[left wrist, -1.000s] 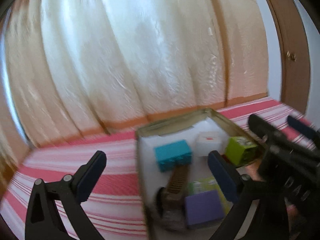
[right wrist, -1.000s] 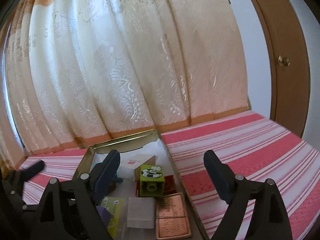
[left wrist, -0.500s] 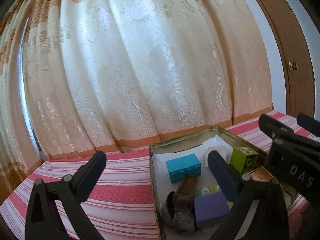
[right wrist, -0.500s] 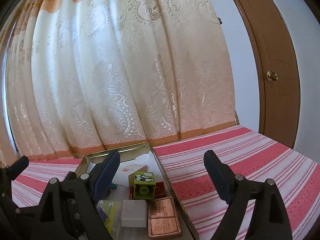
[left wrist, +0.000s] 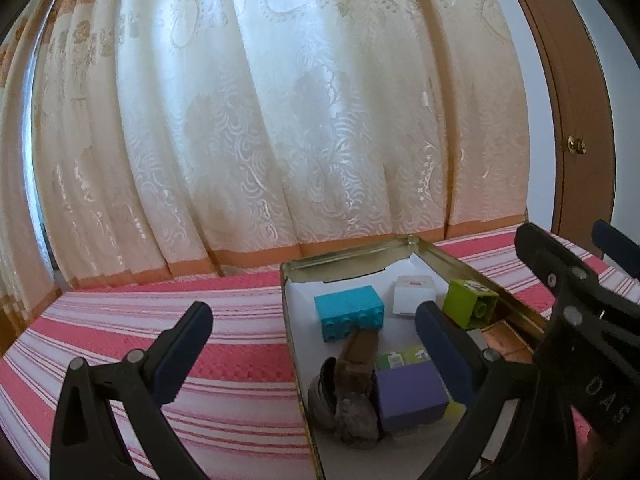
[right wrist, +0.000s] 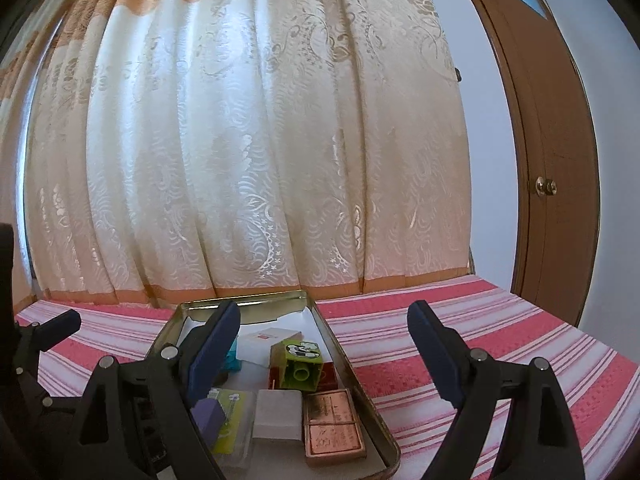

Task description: Organize rigid objects

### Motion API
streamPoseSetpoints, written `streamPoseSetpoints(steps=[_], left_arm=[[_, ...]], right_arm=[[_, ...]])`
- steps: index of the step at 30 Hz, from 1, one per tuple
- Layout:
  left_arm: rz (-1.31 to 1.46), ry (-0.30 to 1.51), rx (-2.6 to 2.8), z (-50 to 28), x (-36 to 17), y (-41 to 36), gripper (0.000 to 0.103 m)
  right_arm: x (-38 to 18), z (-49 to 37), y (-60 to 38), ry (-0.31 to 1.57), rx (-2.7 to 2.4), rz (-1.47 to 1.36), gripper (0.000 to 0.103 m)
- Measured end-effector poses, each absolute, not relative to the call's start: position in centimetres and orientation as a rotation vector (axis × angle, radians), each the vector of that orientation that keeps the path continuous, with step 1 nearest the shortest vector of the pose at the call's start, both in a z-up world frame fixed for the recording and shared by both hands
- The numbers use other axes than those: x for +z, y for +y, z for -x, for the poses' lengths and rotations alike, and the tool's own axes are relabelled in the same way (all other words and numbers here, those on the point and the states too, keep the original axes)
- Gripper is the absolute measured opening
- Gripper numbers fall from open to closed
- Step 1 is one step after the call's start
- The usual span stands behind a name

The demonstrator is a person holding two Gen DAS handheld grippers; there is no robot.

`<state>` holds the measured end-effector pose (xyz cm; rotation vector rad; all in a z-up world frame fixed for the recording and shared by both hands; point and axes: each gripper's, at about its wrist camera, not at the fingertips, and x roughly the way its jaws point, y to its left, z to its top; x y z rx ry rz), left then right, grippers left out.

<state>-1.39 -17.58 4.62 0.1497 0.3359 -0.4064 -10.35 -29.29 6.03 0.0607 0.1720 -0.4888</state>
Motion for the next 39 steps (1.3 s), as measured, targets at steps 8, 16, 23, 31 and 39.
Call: streamPoseSetpoints(steps=[8, 16, 23, 31, 39], left_arm=[[-0.119, 0.342, -0.409, 1.6, 4.7, -17.0, 0.103], [-0.113, 0.347, -0.411, 1.8, 4.7, -16.6, 0.103], [-0.108, 0.346, -0.409, 2.4, 4.7, -16.3, 0.103], [-0.110, 0.307, -0.416, 3.4, 4.9, -15.9, 0.103], [-0.097, 0.305, -0.417, 3.8, 5.0, -15.5, 0.103]], right_arm=[[6.2, 11.3, -28.9, 0.139, -0.501, -0.062, 0.087], [6.4, 12.1, -27.7, 0.111, -0.502, -0.032, 0.087], [6.6, 12.8, -27.0, 0.082, -0.511, -0.015, 0.094], [6.6, 13.5, -26.3, 0.058, -0.515, 0.003, 0.097], [6.6, 13.9, -26.2, 0.050, -0.519, -0.001, 0.097]])
